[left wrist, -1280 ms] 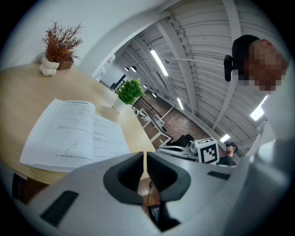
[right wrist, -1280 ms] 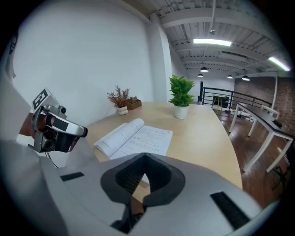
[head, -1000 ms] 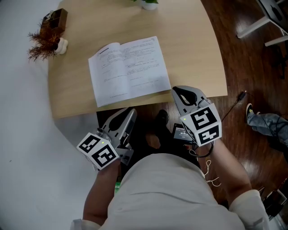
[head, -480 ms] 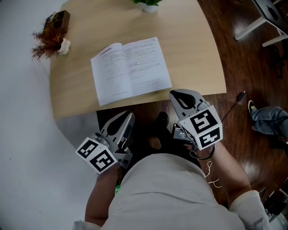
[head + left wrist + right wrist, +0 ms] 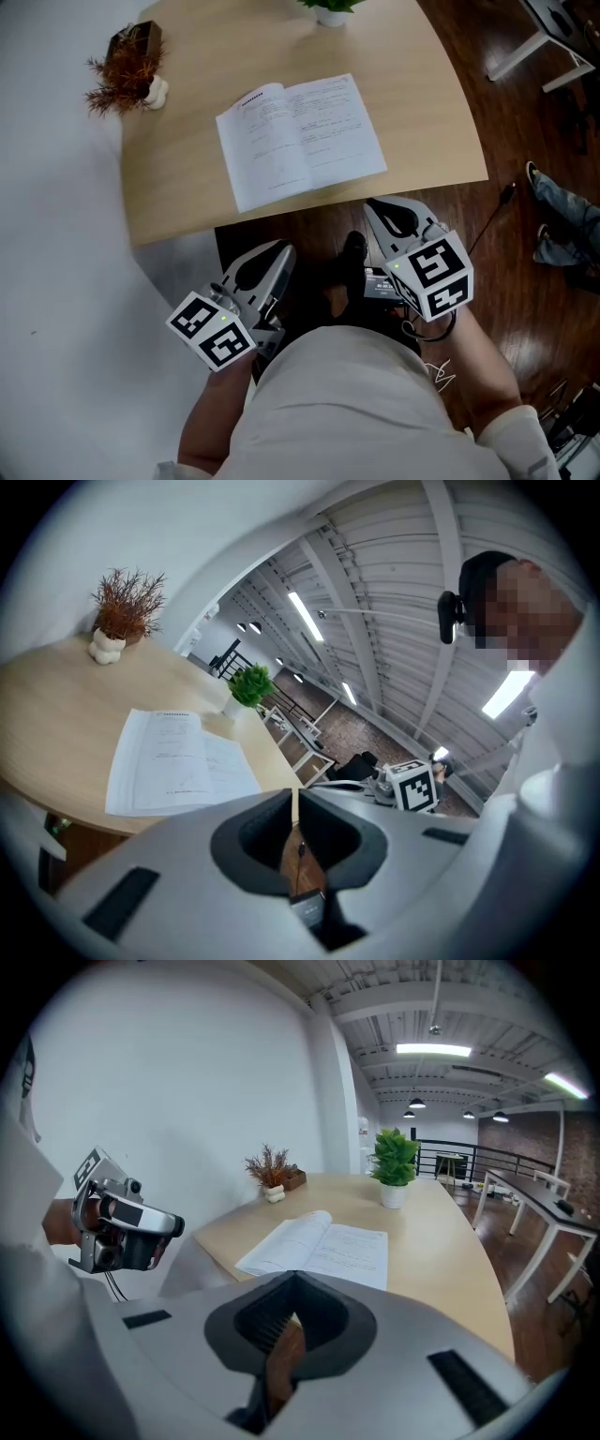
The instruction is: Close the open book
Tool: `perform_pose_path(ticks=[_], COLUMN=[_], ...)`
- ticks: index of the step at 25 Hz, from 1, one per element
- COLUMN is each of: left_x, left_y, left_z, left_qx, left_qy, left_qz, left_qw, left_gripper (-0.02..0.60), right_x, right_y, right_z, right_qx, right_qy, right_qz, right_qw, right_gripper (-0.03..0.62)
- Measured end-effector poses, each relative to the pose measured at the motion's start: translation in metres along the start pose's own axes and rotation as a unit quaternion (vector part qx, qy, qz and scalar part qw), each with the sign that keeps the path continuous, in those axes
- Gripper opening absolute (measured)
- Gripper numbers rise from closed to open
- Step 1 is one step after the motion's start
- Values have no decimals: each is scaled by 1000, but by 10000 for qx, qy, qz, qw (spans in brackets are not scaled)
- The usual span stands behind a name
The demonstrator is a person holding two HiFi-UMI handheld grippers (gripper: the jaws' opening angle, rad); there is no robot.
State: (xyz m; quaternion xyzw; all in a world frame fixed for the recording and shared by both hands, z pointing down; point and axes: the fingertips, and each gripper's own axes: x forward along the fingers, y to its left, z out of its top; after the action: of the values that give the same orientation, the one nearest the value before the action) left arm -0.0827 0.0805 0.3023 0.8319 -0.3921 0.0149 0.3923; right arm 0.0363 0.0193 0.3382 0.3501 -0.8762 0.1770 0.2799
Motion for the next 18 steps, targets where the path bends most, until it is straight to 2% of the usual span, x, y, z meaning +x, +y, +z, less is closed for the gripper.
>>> perform_pose_path(ticks=[10,18], left_x=[-45,-59], left_y=[-1,-8], left_z=[-9,-19], left_qx=[134,212], left_qy=[51,81], left_qz=[-244,-410], left_qw=[9996,9989], left_gripper=[-2,-2], right_x=[-20,-36], right_y=[41,56], right_z=[14,7], right_qx=[-20,-36], right_qy=[-231,-270], right_qz=[-291,-494], right_qw=[9993,9984], right_gripper=[2,2])
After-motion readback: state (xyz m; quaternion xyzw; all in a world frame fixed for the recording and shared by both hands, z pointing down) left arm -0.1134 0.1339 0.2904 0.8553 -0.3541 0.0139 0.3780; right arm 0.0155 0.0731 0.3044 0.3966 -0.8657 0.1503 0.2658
